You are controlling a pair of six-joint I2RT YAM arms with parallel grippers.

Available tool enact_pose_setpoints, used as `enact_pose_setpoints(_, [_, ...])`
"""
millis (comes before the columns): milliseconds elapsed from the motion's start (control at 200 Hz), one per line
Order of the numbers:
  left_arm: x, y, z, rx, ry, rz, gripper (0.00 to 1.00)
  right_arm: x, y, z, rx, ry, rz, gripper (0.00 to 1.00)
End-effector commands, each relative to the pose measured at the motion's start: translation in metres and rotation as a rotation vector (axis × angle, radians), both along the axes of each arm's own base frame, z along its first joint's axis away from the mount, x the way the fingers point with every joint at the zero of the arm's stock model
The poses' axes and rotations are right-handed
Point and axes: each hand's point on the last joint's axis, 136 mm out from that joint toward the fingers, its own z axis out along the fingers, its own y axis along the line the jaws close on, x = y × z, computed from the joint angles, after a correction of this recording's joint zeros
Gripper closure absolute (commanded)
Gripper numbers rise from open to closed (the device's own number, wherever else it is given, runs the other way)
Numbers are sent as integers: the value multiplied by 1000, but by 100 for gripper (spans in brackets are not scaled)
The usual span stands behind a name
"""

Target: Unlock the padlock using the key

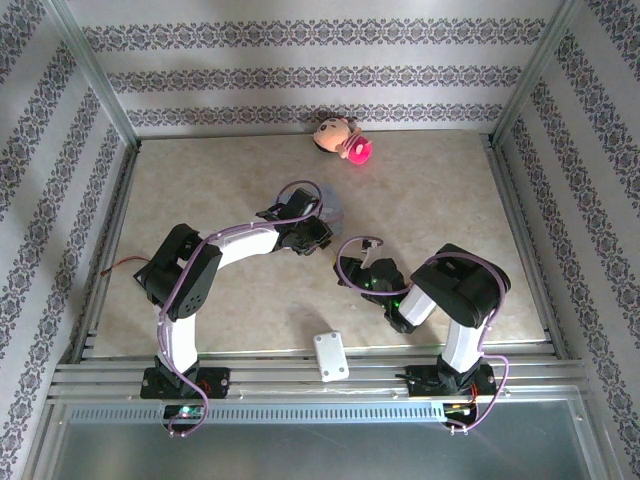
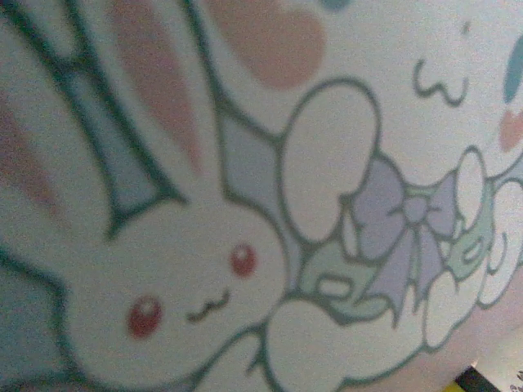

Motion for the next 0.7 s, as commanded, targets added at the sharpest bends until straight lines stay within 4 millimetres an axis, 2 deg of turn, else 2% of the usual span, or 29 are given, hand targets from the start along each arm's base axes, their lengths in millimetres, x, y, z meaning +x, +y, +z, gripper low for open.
enact_pose_setpoints(0, [10, -5, 27, -47, -59, 12, 91, 2, -6, 5, -9, -28, -18, 100])
enact_pose_setpoints(695, [8, -7, 31, -68, -62, 5, 91, 10, 4, 1, 19, -23, -3, 100])
